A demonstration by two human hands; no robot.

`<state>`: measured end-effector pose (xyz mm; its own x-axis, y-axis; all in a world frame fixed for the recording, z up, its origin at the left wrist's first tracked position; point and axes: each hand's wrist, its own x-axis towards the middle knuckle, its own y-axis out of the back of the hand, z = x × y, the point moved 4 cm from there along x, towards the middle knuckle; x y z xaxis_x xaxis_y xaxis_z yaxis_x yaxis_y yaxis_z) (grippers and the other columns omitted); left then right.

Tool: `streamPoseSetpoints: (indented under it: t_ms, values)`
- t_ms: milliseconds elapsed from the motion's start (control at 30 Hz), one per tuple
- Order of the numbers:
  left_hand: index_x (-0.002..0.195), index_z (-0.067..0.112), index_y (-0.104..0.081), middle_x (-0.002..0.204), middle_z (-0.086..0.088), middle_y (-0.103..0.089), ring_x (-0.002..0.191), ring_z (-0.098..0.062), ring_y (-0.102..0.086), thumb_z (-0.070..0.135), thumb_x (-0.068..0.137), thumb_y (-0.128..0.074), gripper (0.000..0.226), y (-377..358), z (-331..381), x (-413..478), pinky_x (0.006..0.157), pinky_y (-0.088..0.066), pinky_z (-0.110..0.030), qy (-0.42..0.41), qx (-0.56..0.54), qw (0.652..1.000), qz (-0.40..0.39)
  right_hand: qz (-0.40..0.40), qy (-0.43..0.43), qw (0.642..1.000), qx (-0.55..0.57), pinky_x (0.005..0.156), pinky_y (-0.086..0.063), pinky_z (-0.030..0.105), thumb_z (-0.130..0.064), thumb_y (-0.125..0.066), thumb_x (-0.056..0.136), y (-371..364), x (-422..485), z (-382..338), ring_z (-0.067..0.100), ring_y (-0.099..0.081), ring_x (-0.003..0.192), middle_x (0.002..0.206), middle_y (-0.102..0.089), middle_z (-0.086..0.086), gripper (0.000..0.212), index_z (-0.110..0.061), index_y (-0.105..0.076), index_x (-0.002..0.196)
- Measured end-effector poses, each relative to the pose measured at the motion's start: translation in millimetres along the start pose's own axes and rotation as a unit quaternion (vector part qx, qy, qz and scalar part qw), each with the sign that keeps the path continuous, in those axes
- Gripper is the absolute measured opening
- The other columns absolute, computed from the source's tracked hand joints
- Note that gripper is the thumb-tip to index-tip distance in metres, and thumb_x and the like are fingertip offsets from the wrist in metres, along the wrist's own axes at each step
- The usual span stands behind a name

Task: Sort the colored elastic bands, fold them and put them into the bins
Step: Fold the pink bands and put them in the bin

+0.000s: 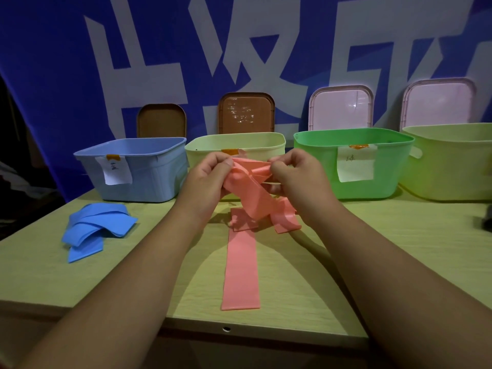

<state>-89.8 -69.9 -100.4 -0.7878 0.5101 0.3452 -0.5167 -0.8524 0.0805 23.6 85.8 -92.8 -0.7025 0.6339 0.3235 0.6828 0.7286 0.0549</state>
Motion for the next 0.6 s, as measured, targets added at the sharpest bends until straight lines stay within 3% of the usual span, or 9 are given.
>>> streamPoseSetpoints:
  t_ms: [167,233,300,400,500,533,600]
  values:
    - [0.106,0.040,-0.074,0.122,-0.004,-0.072,0.111,-0.029,-0.070,0.039,0.110,-0.056,0.018,-5,7,-3,0.088,-0.063,-0.047,-0.015,-0.029,0.999,-0.032,-0.032,-0.052,0.986,0.153,0.064,-0.063,0.031,-0.007,-0.064,0.103,-5,0,4,0.018,-0.077,0.076,0.097,-0.073,0.017,0.006,-0.002,-0.061,0.102]
    - [0.106,0.041,-0.074,0.118,-0.003,-0.072,0.103,-0.024,-0.068,0.040,0.110,-0.056,0.019,-5,10,-4,0.082,-0.061,-0.042,-0.022,-0.034,0.999,-0.031,-0.056,-0.097,0.977,0.183,0.064,-0.059,0.029,-0.017,-0.062,0.107,-10,1,8,0.021,-0.071,0.079,0.108,-0.069,0.021,0.022,0.004,-0.062,0.114]
    - [0.105,0.043,-0.073,0.114,-0.002,-0.073,0.097,-0.021,-0.068,0.040,0.110,-0.055,0.019,-5,12,-4,0.080,-0.061,-0.040,-0.021,-0.038,0.999,-0.030,-0.088,-0.134,0.971,0.177,0.065,-0.052,0.030,-0.028,-0.056,0.111,-16,0,13,0.020,-0.063,0.077,0.105,-0.066,0.017,0.034,0.003,-0.065,0.121]
    - [0.099,0.046,-0.074,0.103,0.005,-0.078,0.090,-0.013,-0.074,0.040,0.108,-0.056,0.021,-5,14,-4,0.080,-0.062,-0.038,-0.032,-0.039,0.998,-0.024,-0.147,-0.145,0.972,0.117,0.071,-0.052,0.034,-0.032,-0.051,0.111,-23,-2,20,0.023,-0.064,0.076,0.088,-0.071,0.009,0.037,-0.003,-0.072,0.107]
    - [0.100,0.046,-0.075,0.104,0.004,-0.079,0.095,-0.017,-0.076,0.043,0.104,-0.060,0.016,-1,12,-2,0.086,-0.065,-0.044,-0.040,-0.043,0.998,-0.013,-0.177,-0.116,0.977,0.013,0.095,-0.062,0.057,-0.031,-0.060,0.105,-25,-1,22,0.040,-0.074,0.103,0.106,-0.078,0.020,0.037,0.001,-0.075,0.114]
    - [0.101,0.045,-0.075,0.107,0.002,-0.078,0.099,-0.021,-0.075,0.046,0.101,-0.062,0.014,0,11,-1,0.088,-0.065,-0.046,-0.039,-0.048,0.998,-0.011,-0.185,-0.108,0.977,0.003,0.093,-0.064,0.057,-0.029,-0.061,0.105,-24,-2,22,0.040,-0.075,0.105,0.110,-0.077,0.020,0.032,-0.002,-0.075,0.114]
    - [0.105,0.042,-0.076,0.108,0.002,-0.078,0.100,-0.023,-0.075,0.050,0.093,-0.064,0.019,1,11,-2,0.085,-0.065,-0.044,-0.031,-0.053,0.998,-0.007,-0.197,-0.105,0.974,0.039,0.078,-0.067,0.043,-0.023,-0.063,0.105,-22,-3,20,0.032,-0.075,0.096,0.108,-0.074,0.017,0.021,-0.007,-0.075,0.106]
